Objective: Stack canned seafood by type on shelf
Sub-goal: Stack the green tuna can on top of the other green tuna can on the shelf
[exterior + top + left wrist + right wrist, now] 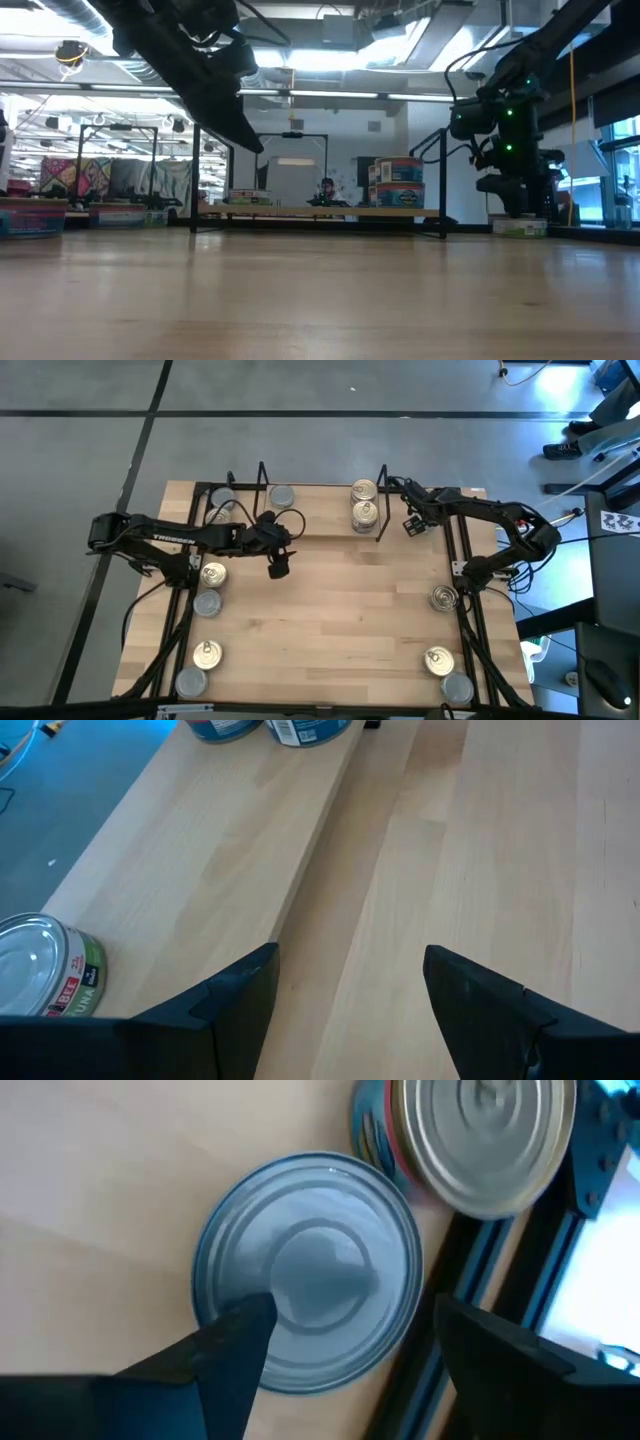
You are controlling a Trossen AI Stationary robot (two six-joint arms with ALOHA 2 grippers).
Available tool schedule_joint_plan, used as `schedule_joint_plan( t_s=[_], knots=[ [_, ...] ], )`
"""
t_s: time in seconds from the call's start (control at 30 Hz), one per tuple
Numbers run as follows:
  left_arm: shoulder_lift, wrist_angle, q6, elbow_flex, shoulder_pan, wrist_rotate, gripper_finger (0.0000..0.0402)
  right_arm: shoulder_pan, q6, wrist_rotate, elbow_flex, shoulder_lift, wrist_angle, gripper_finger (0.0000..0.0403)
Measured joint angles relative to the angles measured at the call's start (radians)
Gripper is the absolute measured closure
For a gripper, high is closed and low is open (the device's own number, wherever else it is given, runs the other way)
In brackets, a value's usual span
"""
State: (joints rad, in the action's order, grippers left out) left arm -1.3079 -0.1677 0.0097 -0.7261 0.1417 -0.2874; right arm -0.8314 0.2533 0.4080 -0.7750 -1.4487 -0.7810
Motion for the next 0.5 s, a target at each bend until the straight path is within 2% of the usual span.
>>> schedule_joint_plan(
  t_s=[0.5],
  knots=[
    [0.000,0.000,0.004,0.000,0.003,0.000,0.0153,0.003,0.027,-0.126,0.002,0.000,-0.235,0.0123]
  ],
)
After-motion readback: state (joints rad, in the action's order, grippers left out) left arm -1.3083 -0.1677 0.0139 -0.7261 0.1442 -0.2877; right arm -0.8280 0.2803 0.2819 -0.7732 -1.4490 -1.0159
